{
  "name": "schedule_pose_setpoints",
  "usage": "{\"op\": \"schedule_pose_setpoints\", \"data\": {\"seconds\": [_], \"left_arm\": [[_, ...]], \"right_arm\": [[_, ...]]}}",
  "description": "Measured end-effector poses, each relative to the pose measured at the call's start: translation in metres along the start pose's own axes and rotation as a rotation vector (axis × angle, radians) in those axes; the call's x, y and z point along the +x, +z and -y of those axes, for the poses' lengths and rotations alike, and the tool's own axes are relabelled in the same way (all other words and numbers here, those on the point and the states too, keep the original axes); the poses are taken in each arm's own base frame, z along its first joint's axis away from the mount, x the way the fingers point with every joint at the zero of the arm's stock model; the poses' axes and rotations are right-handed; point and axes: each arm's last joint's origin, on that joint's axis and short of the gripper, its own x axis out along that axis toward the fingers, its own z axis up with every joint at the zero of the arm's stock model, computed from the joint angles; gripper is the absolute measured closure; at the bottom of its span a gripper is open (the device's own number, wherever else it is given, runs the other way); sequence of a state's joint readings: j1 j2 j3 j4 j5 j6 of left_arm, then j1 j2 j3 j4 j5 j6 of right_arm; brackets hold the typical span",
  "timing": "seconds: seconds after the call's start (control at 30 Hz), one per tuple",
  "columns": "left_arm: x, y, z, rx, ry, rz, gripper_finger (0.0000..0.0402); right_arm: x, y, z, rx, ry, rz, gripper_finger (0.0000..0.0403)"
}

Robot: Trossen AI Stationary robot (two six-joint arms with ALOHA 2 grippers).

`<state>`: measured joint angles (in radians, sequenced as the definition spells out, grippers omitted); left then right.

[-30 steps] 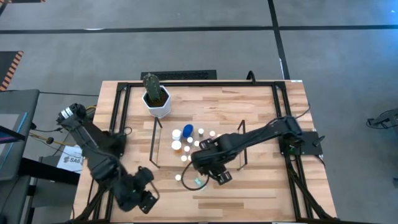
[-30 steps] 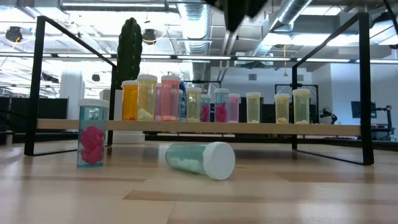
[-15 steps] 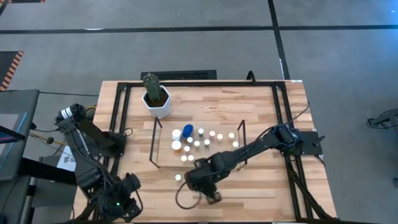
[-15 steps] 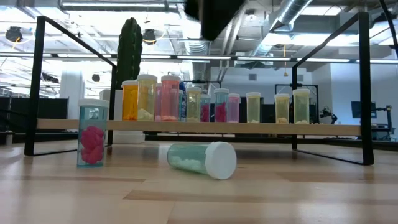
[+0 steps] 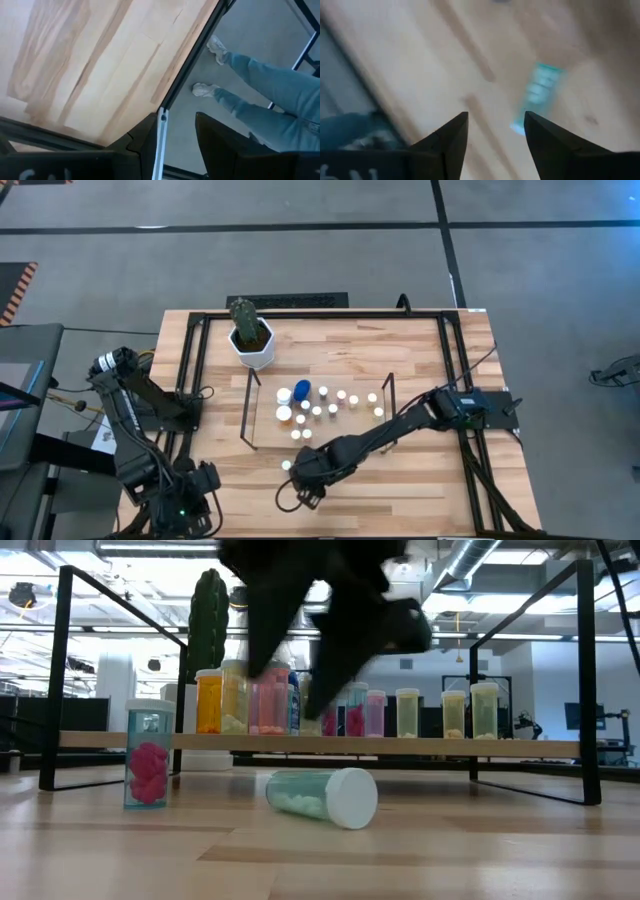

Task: Pick and place medicine bottles onto shelf by color
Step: Put the blue pill bottle on the shelf

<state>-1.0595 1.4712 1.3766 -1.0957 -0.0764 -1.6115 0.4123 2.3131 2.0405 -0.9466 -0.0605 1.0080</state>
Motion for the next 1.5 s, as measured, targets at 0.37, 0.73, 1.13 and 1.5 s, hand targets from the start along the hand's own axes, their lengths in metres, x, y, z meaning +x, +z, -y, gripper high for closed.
{"op": "schedule_pose_setpoints", "data": {"seconds": [0.37, 0.73, 1.13, 1.5], "left_arm": [[0.000, 0.000, -0.001, 0.032, 0.014, 0.028, 0.0282], [0.000, 0.001, -0.001, 0.025, 0.013, 0.037, 0.0282], [0.000, 0.001, -0.001, 0.023, 0.014, 0.044, 0.0282], [0.000, 0.001, -0.001, 0.023, 0.015, 0.045, 0.0282]], "right_arm": [[0.008, -0.005, 0.008, 0.073, -0.134, 0.025, 0.0168], [0.038, -0.009, 0.010, 0.084, -0.166, -0.005, 0.0168], [0.051, -0.015, 0.010, 0.038, -0.192, -0.017, 0.0186], [0.012, -0.028, 0.007, -0.133, -0.205, -0.085, 0.0183]]}}
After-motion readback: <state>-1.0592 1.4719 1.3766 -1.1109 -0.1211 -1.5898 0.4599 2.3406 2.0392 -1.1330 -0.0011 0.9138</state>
